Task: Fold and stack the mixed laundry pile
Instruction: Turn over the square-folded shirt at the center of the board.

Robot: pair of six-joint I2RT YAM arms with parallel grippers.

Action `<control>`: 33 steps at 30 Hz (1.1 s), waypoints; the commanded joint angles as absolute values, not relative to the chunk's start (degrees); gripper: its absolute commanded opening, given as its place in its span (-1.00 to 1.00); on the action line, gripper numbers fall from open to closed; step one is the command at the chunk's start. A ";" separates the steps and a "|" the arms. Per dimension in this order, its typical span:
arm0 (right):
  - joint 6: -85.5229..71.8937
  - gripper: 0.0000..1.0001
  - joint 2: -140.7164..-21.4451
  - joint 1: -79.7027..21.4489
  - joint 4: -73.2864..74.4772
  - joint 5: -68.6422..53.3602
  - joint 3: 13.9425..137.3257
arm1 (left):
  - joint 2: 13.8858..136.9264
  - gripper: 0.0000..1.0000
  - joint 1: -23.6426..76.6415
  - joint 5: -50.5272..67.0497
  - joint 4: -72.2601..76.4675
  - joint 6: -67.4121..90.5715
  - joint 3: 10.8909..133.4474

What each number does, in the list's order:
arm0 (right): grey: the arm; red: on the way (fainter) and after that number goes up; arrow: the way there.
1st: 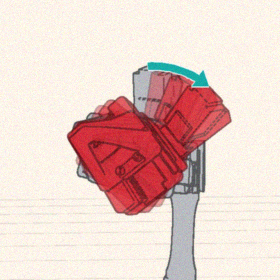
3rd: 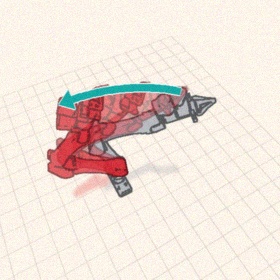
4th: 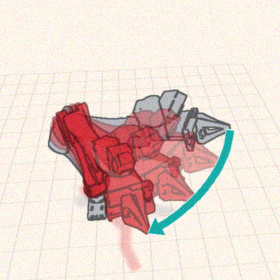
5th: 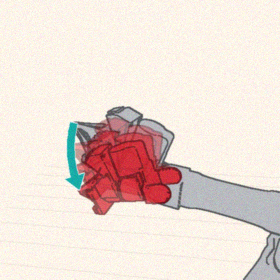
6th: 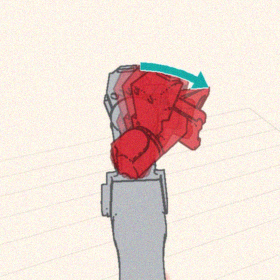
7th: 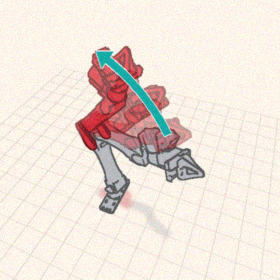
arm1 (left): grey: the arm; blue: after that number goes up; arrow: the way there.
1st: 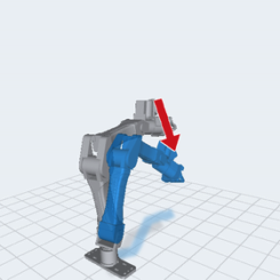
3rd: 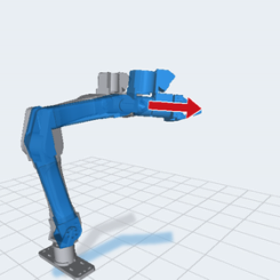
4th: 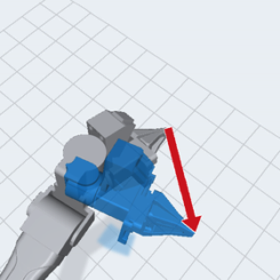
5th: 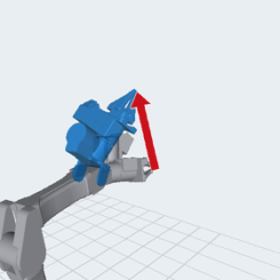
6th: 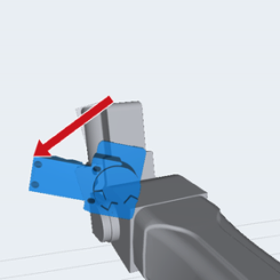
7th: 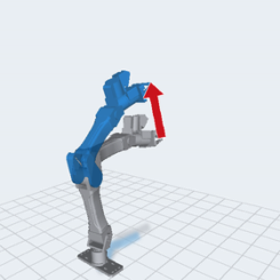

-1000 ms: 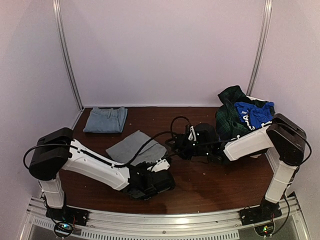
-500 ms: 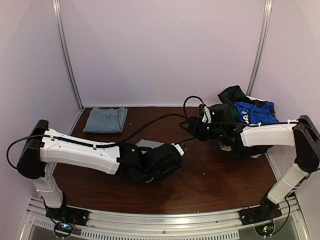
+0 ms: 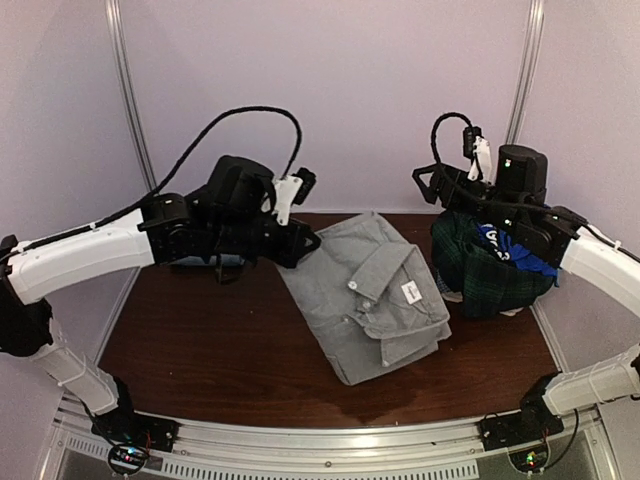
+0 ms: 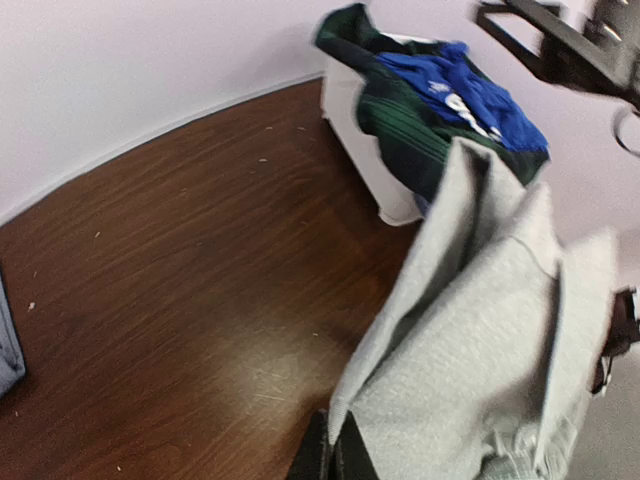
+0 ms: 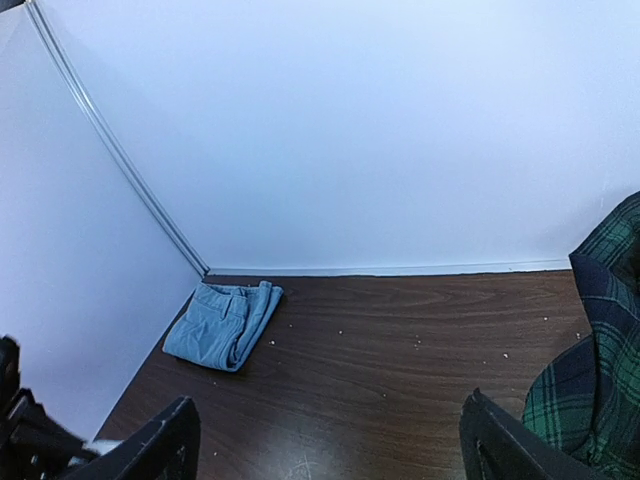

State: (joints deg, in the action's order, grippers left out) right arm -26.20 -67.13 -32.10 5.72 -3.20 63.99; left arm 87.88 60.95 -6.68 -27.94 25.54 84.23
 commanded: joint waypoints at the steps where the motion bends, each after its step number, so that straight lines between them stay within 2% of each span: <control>1: -21.24 0.80 -68.31 -31.62 11.34 -4.54 64.50 | 82.68 -1.00 47.87 6.35 -10.53 35.37 63.84; 4: -21.69 0.72 -69.61 -31.63 10.65 -10.39 63.42 | 84.79 -1.00 41.32 11.49 -1.11 38.90 51.23; 7: -22.65 0.63 -70.62 -31.64 9.65 -14.79 61.49 | 86.02 -1.00 38.25 9.84 8.28 43.02 41.08; 14: -24.98 0.50 -70.65 -31.93 6.42 -20.57 55.16 | 86.00 -1.00 30.86 1.40 7.76 46.92 31.84; 21: -27.24 0.33 -71.97 -33.02 3.24 -24.42 49.48 | 82.34 -1.00 29.18 -4.41 4.03 52.52 27.23; 22: -27.70 0.30 -72.22 -33.11 2.43 -25.04 48.23 | 81.82 -0.90 29.18 -3.61 3.87 50.74 27.65; 25: -29.70 0.15 -73.16 -33.13 -1.94 -27.15 43.95 | 79.07 -0.42 29.78 -3.27 -0.64 40.29 31.87; 29: -30.94 0.08 -77.74 -33.71 -3.38 -30.69 41.86 | 74.73 0.17 29.88 -4.34 -7.24 30.41 37.57; 33: -33.10 0.13 -84.31 -36.09 -6.64 -32.84 42.23 | 79.44 0.21 29.80 -6.40 -13.02 27.62 43.70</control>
